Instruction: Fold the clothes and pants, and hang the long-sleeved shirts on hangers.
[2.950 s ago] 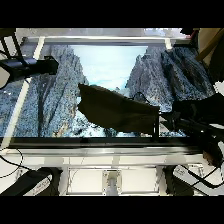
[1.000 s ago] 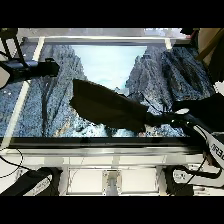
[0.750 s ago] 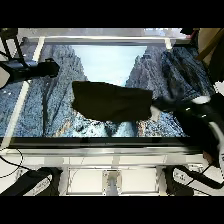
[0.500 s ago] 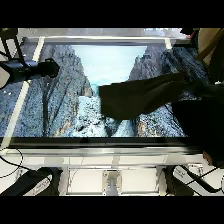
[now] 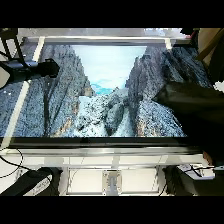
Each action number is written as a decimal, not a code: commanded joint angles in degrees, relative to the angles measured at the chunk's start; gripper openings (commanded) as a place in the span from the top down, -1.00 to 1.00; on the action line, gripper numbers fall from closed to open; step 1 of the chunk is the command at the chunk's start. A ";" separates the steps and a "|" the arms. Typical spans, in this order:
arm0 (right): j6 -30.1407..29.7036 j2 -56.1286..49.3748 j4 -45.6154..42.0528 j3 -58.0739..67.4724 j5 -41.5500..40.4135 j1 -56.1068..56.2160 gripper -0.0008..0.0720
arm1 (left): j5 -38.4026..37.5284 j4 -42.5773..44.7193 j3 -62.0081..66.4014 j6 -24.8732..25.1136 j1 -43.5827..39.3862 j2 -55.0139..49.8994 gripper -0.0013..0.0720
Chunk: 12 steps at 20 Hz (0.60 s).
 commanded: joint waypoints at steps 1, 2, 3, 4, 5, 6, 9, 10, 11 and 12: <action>5.40 0.26 -10.84 0.39 -0.76 -10.60 0.91 | -0.04 -0.02 -0.02 0.00 -0.02 0.02 -0.65; 7.06 0.04 -13.75 0.24 -1.25 -10.97 0.91 | -0.04 -0.04 -0.02 -0.02 -0.02 0.02 -0.65; 7.52 -0.39 -15.23 -0.02 -0.87 -10.78 0.91 | -0.04 -0.02 -0.02 0.00 -0.02 0.02 -0.65; 7.50 -0.87 -15.17 -0.59 -0.28 -10.40 0.91 | -0.02 0.00 -0.02 0.00 -0.02 0.02 -0.65; 7.50 -1.11 -15.34 -1.42 -0.13 -9.66 0.88 | -0.04 0.00 -0.02 0.00 -0.02 0.02 -0.65; 7.50 -1.22 -15.63 -2.08 0.07 -9.05 0.56 | -0.04 -0.02 -0.02 0.00 -0.02 0.02 -0.65; 9.53 -1.20 -14.99 -0.55 1.57 -8.68 -0.03 | -0.07 -0.02 -0.02 0.00 -0.02 0.02 -0.65; 11.54 -1.20 -13.14 1.84 1.55 -8.68 -0.03 | -0.04 -0.02 -0.02 0.00 -0.02 0.02 -0.65; 12.26 -1.20 -9.38 4.70 1.05 -8.68 -0.03 | -0.07 -0.02 -0.02 0.00 -0.02 0.02 -0.65; 12.52 -1.20 -2.58 7.87 0.11 -8.66 -0.03 | -0.04 0.00 -0.02 0.00 -0.02 0.02 -0.65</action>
